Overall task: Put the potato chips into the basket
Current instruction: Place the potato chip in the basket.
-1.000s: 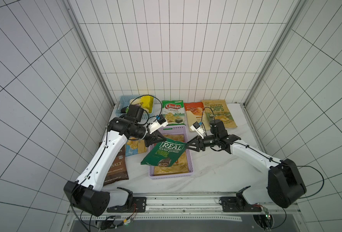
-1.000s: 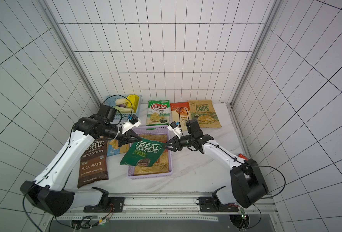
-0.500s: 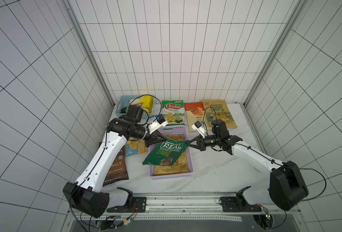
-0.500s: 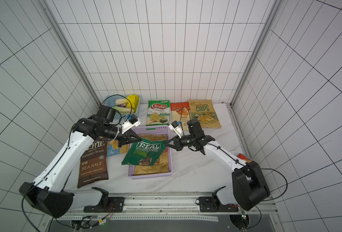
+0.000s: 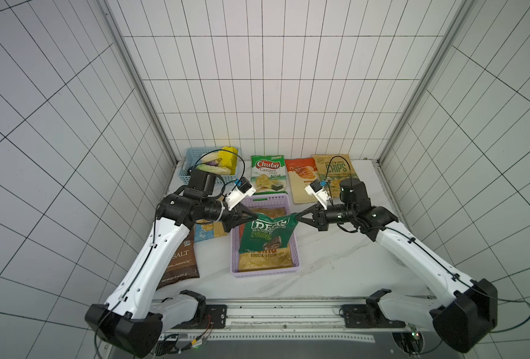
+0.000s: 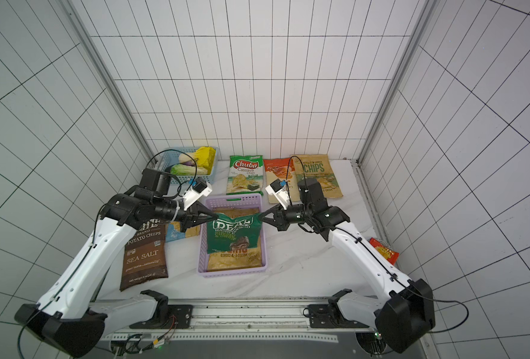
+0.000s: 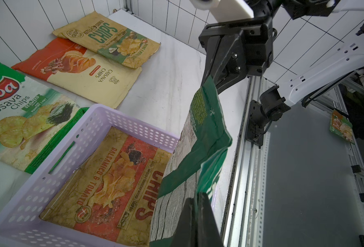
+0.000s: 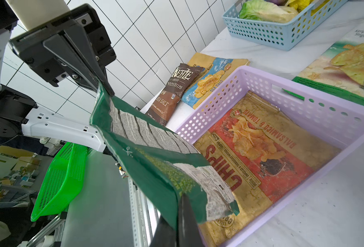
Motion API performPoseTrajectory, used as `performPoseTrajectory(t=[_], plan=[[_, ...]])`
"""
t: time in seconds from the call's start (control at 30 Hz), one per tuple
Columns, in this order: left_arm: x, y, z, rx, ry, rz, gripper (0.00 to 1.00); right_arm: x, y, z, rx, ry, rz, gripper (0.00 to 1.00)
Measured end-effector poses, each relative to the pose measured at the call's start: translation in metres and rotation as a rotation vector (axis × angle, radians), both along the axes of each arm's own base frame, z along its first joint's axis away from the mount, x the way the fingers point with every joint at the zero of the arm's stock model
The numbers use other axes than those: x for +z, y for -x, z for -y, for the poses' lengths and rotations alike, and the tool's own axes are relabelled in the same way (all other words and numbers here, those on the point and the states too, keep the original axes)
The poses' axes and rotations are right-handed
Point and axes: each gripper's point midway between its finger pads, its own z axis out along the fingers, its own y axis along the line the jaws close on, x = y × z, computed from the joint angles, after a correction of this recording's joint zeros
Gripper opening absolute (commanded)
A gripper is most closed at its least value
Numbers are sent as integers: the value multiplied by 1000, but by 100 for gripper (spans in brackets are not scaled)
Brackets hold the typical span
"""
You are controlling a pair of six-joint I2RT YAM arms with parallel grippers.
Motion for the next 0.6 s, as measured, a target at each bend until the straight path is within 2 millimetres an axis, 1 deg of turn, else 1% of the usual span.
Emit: performPoseTrajectory(t=[0.17,0.33,0.4,0.5,0.6], plan=[[-15,3,-3,21,-20,-63,0,-12,16,-3,7,87,-44,0],[-21,9,-8,28,-32,-103,0,-24,30,-2,8,157,-78,0],[-21,15,-9,17,-31,-120,0,-23,34,1,2,166,-81,0],[-22,26,-10,-11,-24,-146,0,-15,41,7,-7,159,-72,0],[-25,38,-10,-43,-19,-178,0,-13,45,9,-9,167,-78,0]])
